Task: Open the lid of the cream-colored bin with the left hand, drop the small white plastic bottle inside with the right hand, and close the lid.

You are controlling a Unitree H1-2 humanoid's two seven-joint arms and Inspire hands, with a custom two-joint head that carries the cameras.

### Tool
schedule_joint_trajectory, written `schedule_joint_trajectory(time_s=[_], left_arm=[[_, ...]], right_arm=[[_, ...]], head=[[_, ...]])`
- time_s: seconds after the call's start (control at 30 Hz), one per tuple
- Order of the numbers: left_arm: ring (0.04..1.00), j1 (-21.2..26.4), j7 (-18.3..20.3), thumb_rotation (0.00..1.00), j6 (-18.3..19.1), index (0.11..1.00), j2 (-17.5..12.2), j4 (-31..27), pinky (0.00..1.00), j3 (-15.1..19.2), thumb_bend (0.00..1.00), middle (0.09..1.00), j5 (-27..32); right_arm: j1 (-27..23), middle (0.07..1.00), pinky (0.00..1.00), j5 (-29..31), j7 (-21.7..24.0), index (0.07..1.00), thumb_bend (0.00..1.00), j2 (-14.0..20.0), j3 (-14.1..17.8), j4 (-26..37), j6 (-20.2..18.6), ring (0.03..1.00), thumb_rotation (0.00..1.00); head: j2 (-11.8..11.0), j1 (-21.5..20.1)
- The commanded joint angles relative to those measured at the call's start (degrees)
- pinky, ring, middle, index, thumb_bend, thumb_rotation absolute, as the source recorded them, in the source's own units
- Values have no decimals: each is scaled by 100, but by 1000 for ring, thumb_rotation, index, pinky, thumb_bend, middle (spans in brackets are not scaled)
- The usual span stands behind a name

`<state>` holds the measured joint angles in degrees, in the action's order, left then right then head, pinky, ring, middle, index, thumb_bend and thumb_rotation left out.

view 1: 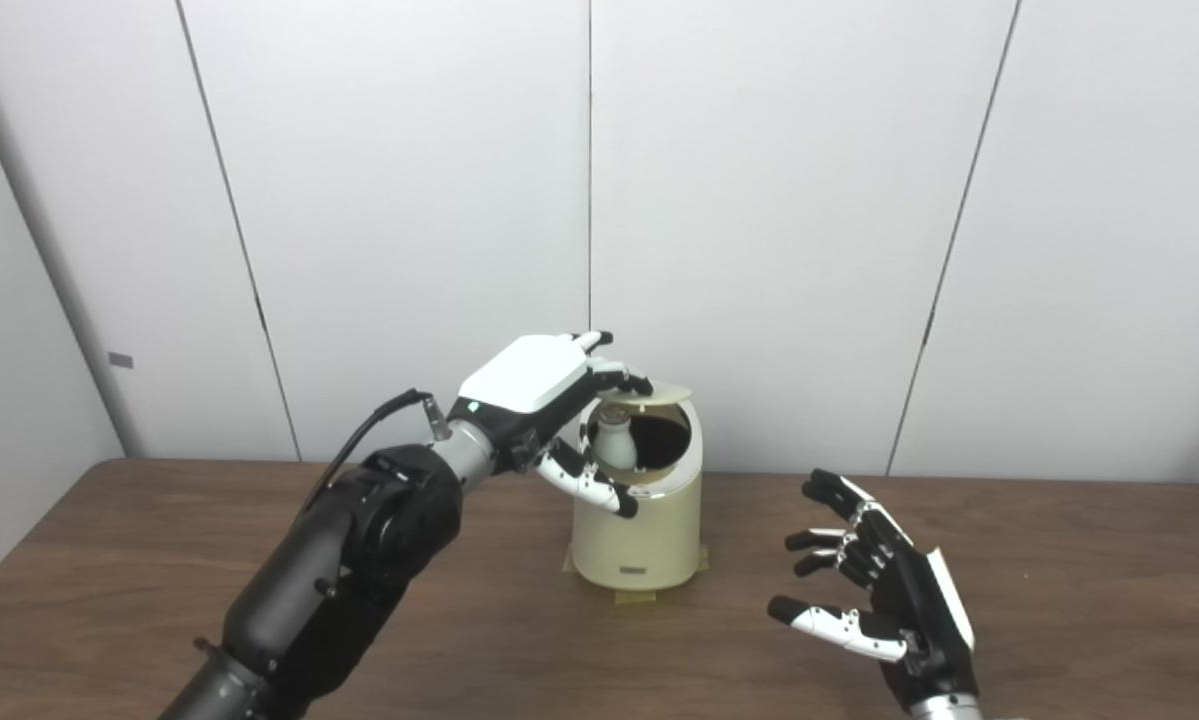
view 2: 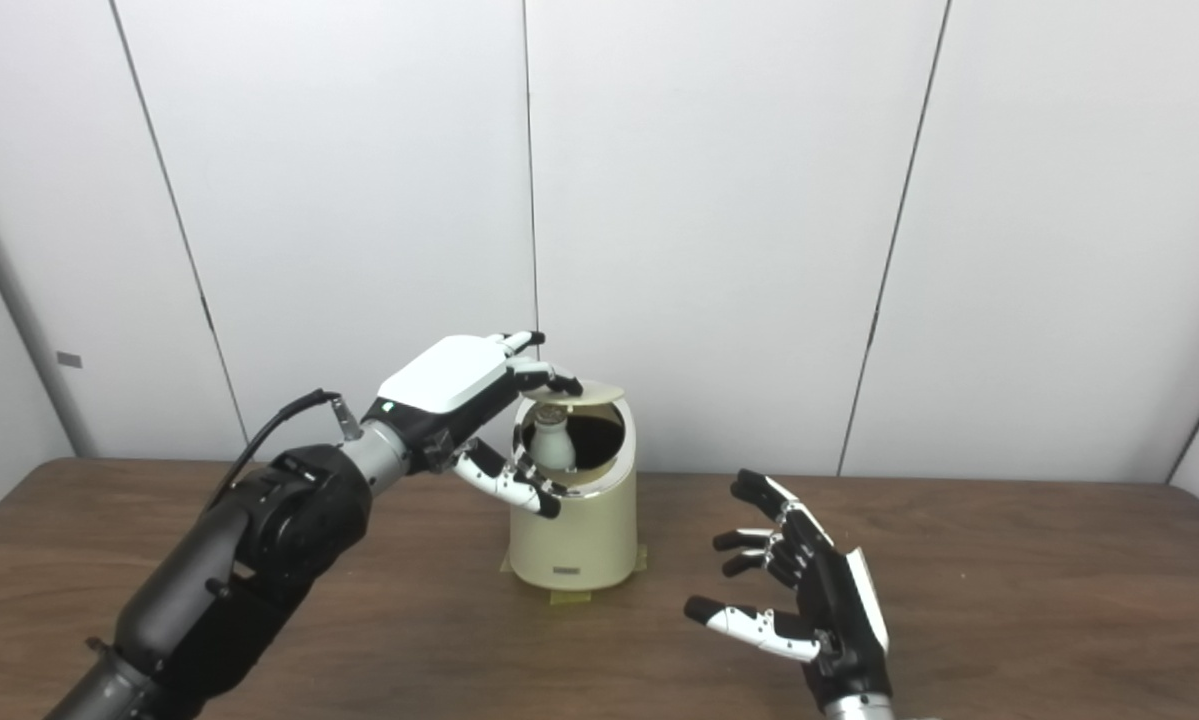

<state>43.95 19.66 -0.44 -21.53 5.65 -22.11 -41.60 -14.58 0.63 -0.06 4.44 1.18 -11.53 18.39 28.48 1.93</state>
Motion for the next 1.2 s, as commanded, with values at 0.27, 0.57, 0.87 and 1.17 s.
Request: schedule_joint_trajectory(time_s=[0.27,0.57,0.87,1.17], left_arm=[[971,325,286,355,-132,783,-130,-295,1000,-71,982,791,-423],[965,280,386,339,-257,776,-173,-298,1000,-196,988,776,-768],[964,179,840,344,-120,755,-130,-478,1000,-296,991,774,-1109],[969,-5,890,352,-81,771,-53,-270,1000,-415,992,793,-1205]], right_arm=[[-204,822,501,115,-26,817,853,-30,108,228,-100,592,173],[-226,816,498,157,3,808,855,-61,122,252,-88,582,178],[-188,816,482,94,-35,810,859,-87,108,417,-252,581,179],[-179,811,495,90,-22,804,848,-70,111,436,-193,583,178]], head=[[52,4],[105,-33],[171,-45],[240,-74]])
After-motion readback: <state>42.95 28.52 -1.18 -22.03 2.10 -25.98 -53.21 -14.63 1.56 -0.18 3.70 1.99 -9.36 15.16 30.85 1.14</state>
